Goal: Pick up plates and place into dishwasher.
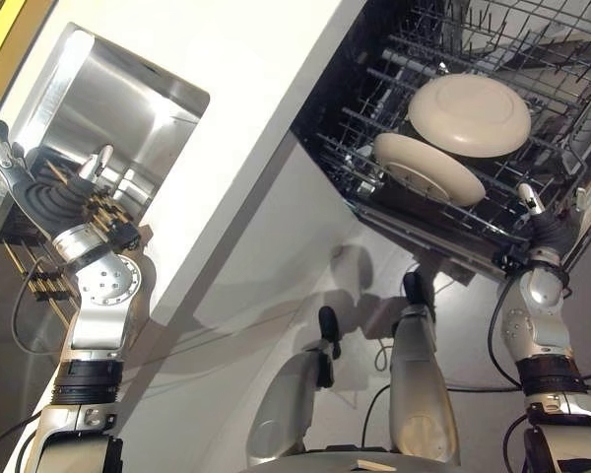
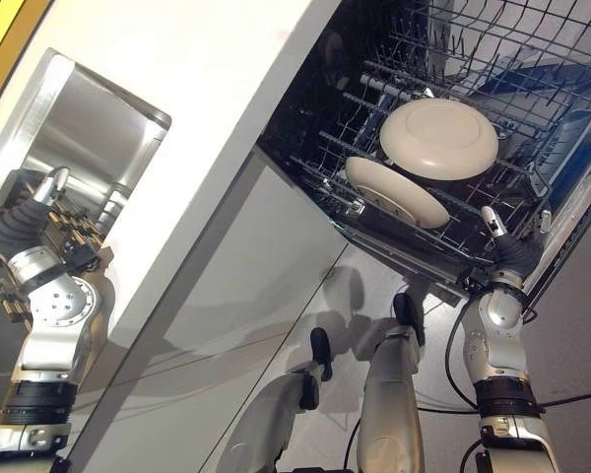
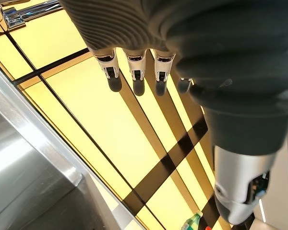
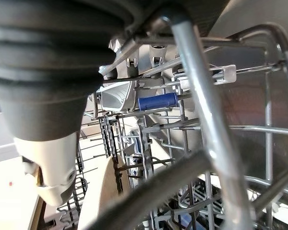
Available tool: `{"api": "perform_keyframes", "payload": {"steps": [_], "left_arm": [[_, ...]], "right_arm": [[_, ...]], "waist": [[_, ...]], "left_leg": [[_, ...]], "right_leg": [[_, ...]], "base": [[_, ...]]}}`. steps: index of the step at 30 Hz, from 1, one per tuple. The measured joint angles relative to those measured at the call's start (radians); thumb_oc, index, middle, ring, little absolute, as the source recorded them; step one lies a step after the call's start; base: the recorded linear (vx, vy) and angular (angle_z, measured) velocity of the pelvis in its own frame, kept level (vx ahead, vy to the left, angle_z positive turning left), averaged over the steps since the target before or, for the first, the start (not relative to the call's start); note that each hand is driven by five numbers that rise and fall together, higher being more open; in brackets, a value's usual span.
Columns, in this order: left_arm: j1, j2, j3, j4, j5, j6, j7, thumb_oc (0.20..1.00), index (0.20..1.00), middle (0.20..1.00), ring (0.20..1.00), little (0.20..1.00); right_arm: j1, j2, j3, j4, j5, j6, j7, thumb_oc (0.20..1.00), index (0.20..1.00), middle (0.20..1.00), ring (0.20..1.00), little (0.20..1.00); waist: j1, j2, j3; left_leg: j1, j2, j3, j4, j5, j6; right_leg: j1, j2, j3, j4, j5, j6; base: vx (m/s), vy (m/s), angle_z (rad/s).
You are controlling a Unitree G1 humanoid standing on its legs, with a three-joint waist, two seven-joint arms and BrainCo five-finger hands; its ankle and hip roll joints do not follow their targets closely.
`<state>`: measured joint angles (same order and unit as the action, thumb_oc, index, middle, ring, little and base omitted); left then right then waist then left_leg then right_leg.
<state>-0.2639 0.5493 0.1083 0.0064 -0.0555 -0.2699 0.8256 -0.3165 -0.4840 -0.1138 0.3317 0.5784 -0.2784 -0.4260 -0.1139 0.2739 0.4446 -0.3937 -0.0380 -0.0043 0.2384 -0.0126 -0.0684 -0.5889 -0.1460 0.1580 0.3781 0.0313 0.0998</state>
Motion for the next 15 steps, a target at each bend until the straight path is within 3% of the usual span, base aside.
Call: {"api": "perform_keyframes", "payload": {"steps": [7, 15], "left_arm": [[-0.018, -0.003, -0.018, -0.029, -0.007, 0.015, 0.000, 1.000, 1.000, 1.000, 1.000, 1.000], [-0.030, -0.012, -0.033, -0.030, -0.010, 0.020, -0.013, 1.000, 1.000, 1.000, 1.000, 1.000]], "right_arm": [[-0.058, 0.018, 0.051, -0.017, -0.041, 0.067, -0.046, 1.000, 1.000, 1.000, 1.000, 1.000], [-0.169, 0.014, 0.093, 0.027, -0.047, 0.126, -0.065, 1.000, 1.000, 1.000, 1.000, 1.000]], "waist": [[0.032, 0.001, -0.001], [0.111, 0.002, -0.001]], "left_leg": [[-0.021, -0.001, -0.027, 0.010, 0.001, 0.001], [-0.027, -0.003, -0.066, 0.011, 0.015, 0.004]], "right_leg": [[0.000, -0.009, -0.037, 0.008, 0.001, -0.003], [0.019, -0.037, -0.114, 0.017, -0.013, -0.012]], "base": [[0.01, 0.078, 0.12], [0.02, 0.032, 0.24]]}}
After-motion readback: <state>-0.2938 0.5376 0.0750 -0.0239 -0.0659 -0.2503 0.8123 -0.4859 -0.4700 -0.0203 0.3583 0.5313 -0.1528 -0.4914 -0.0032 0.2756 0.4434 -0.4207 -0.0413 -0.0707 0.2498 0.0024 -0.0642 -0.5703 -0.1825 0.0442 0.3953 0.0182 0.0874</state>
